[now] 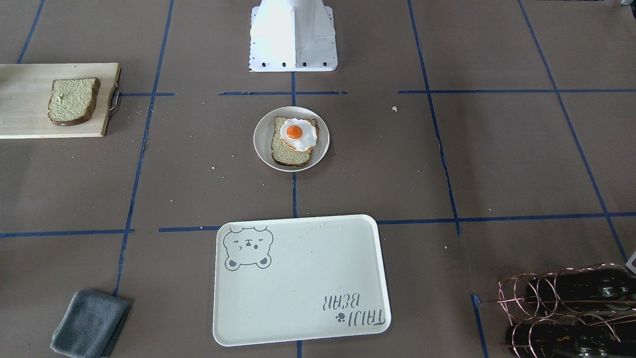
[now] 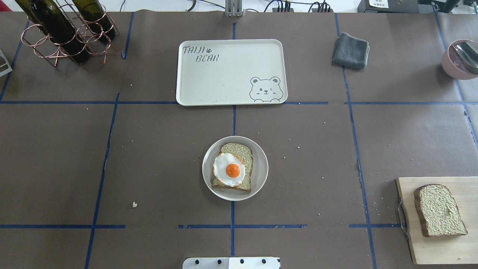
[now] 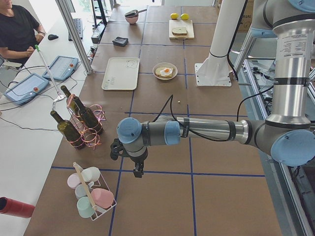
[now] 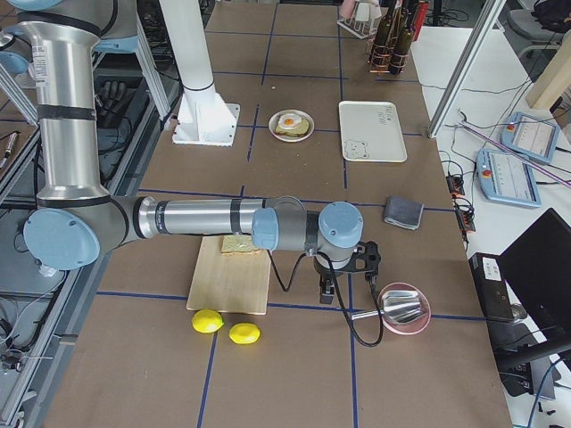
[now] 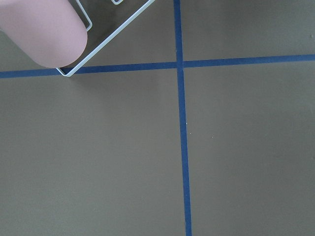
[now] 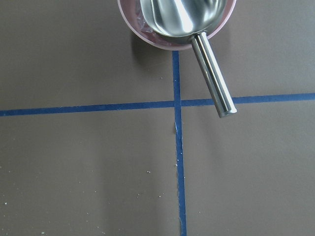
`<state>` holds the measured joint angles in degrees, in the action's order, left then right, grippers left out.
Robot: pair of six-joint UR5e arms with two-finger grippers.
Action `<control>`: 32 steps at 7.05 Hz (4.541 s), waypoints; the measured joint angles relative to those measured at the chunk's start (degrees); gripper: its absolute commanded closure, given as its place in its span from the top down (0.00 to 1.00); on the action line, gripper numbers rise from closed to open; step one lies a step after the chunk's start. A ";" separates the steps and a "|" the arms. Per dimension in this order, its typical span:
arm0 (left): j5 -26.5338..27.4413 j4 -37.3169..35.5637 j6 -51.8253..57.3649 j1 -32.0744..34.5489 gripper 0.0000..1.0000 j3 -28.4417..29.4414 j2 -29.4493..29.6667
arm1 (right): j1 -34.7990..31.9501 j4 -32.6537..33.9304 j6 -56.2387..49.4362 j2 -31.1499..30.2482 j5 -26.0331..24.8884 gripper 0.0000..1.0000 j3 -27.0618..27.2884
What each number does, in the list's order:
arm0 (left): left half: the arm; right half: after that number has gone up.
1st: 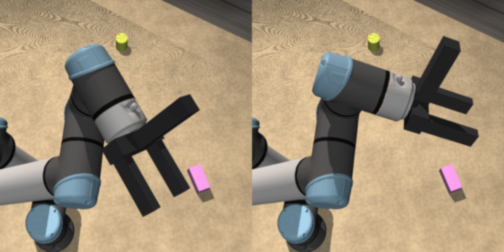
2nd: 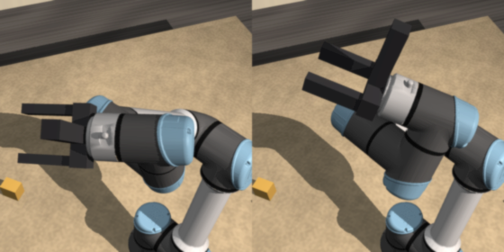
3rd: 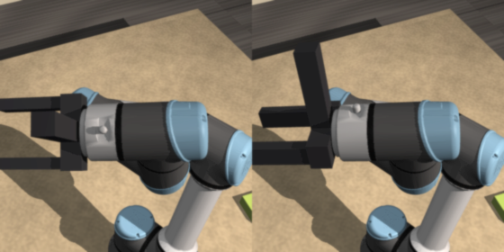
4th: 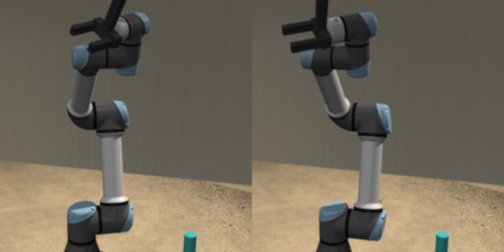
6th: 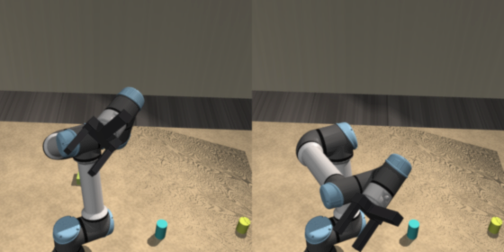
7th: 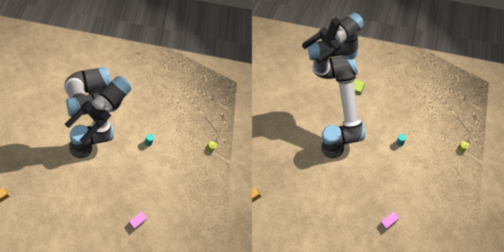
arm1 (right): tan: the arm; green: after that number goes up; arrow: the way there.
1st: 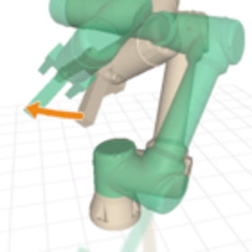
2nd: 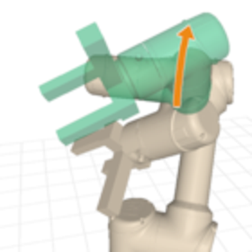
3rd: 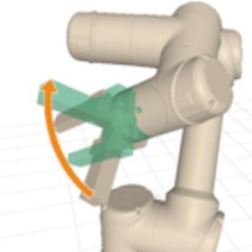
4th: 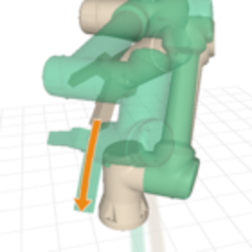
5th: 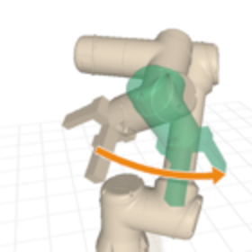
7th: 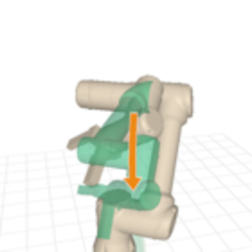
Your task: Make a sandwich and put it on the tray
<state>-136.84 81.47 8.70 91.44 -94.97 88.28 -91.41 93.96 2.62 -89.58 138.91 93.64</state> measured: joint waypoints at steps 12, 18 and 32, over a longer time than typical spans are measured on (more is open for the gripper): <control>-3.13 14.67 -7.42 -15.55 1.00 -3.67 16.21 | 14.23 -2.38 12.90 5.52 2.39 1.00 8.99; -1.04 28.05 -51.07 -31.17 1.00 -4.47 20.16 | 26.81 -32.43 44.23 -17.38 -4.60 0.99 18.59; 2.89 33.84 -65.66 -38.18 1.00 -4.89 23.15 | 53.22 -63.90 61.54 -32.78 -19.02 0.53 9.91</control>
<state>-133.95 115.31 -56.96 53.26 -99.86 111.43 -38.19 30.06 64.16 -122.36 119.89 103.55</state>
